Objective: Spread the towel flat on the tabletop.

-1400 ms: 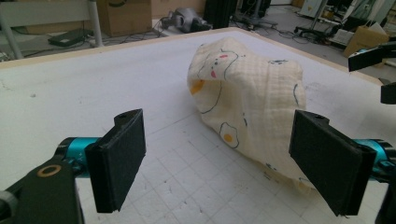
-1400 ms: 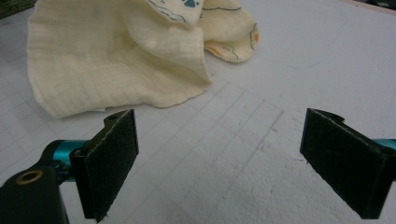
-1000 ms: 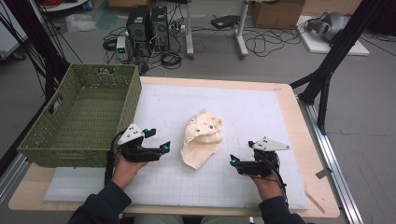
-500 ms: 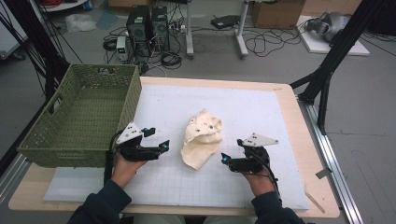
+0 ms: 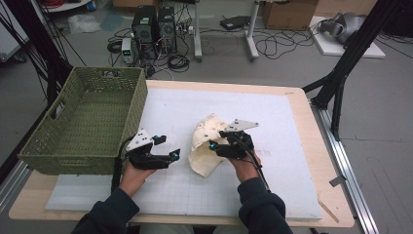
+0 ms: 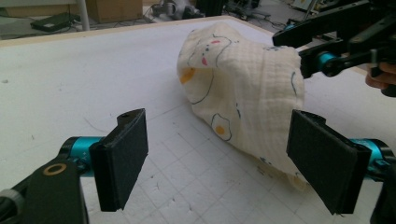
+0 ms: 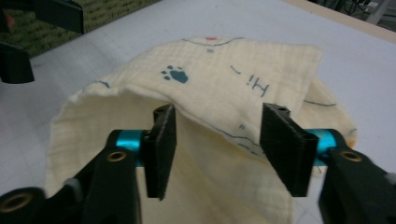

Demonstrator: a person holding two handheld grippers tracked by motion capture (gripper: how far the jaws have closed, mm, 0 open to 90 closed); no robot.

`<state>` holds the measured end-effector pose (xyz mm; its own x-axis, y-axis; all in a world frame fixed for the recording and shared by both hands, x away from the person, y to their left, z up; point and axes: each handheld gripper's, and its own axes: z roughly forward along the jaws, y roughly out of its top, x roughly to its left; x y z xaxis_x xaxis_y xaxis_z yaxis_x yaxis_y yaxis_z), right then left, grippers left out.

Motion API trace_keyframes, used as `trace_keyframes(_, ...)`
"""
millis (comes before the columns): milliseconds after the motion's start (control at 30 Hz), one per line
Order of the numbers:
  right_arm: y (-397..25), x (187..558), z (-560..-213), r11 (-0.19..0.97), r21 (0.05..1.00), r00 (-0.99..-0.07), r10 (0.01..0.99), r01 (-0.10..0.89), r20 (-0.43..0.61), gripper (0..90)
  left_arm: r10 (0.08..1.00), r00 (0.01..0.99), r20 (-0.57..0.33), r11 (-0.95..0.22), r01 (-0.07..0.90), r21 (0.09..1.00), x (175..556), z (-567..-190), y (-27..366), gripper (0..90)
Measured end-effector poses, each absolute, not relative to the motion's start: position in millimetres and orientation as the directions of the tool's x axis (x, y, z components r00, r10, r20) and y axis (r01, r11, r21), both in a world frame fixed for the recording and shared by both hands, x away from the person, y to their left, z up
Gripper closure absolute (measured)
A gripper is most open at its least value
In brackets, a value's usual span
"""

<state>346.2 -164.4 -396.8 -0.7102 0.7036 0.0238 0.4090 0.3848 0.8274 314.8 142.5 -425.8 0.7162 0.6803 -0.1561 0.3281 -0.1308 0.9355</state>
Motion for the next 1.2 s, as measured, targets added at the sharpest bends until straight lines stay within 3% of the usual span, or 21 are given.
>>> trace_keyframes(133, -156.0, 351.1, -399.7, 0.457, 0.795, -0.725, 0.688, 0.398, -0.032, 75.5, 0.679, 0.717, -0.155, -0.141, 0.335, 0.931, 314.3, -427.7, 141.5, 21.2)
trace_keyframes(200, -156.8, 350.3, -399.4, 0.463, 0.789, -0.729, 0.684, 0.402, -0.03, 83.8, 0.678, 0.718, -0.155, -0.141, 0.335, 0.932, 314.2, -427.8, 142.0, 21.6)
trace_keyframes(433, -175.8, 337.5, -387.7, 0.437, 0.819, -0.74, 0.672, 0.372, -0.023, 85.0, 0.688, 0.708, -0.159, -0.129, 0.335, 0.933, 314.4, -427.2, 145.2, 22.7)
trace_keyframes(700, -232.1, 320.1, -382.3, 0.429, 0.808, -0.689, 0.723, 0.403, -0.04, 84.7, 0.683, 0.71, -0.173, -0.119, 0.341, 0.932, 315.7, -427.8, 145.2, 27.0)
trace_keyframes(933, -282.6, 307.4, -392.7, 0.431, 0.773, -0.607, 0.791, 0.465, -0.076, 84.9, 0.673, 0.718, -0.178, -0.126, 0.348, 0.929, 316.4, -429.1, 142.3, 30.2)
trace_keyframes(1200, -324.8, 299.8, -412.1, 0.397, 0.701, -0.453, 0.884, 0.593, -0.117, 84.7, 0.669, 0.721, -0.18, -0.13, 0.352, 0.927, 316.7, -429.6, 141.4, 31.1)
